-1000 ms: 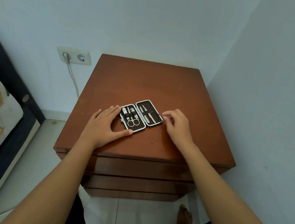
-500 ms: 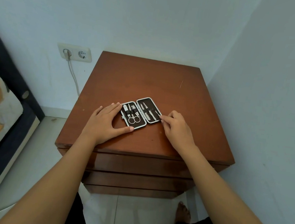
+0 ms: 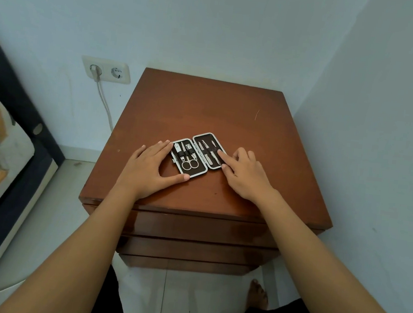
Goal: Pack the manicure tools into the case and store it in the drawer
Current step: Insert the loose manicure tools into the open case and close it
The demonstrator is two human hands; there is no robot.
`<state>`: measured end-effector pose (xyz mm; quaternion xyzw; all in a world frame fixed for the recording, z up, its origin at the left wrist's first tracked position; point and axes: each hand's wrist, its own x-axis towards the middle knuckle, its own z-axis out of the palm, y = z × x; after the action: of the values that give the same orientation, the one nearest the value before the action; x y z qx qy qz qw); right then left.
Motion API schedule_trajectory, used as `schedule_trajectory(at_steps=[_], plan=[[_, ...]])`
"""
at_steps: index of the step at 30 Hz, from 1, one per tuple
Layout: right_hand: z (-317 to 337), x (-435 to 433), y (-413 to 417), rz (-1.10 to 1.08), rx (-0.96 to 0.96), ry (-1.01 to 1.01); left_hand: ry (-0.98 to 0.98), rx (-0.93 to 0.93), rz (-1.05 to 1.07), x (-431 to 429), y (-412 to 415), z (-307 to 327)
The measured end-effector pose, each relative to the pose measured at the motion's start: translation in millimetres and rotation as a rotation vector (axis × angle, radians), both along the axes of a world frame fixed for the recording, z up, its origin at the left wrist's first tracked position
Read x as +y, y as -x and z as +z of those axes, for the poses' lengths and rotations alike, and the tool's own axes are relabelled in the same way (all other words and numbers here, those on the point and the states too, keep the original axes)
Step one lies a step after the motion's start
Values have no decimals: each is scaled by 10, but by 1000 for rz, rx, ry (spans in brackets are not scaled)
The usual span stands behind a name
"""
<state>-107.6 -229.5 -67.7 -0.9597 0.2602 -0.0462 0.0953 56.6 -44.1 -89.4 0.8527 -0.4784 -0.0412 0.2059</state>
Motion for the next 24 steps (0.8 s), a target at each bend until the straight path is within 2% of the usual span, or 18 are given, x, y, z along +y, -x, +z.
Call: schedule_trajectory(at_steps=[4, 6, 10, 16, 20, 22, 24], plan=[[20, -41, -53, 13, 43, -44, 1, 2, -3, -1, 6, 13], [-8, -48, -29, 17, -23, -46, -2, 1, -3, -1, 11, 20], [-119, -52, 88, 4, -274, -79, -4, 6, -4, 3, 8, 26], [-154, -47, 63, 20, -265, -24, -9, 0, 5, 6, 12, 31], [-114, -142, 54, -55, -422, -132, -7, 1, 8, 7, 23, 28], [-105, -292, 4, -132, -404, -78, -2, 6, 6, 5, 21, 35], [-122, -484, -82, -197, -301, -42, 6, 11, 5, 6, 22, 36]])
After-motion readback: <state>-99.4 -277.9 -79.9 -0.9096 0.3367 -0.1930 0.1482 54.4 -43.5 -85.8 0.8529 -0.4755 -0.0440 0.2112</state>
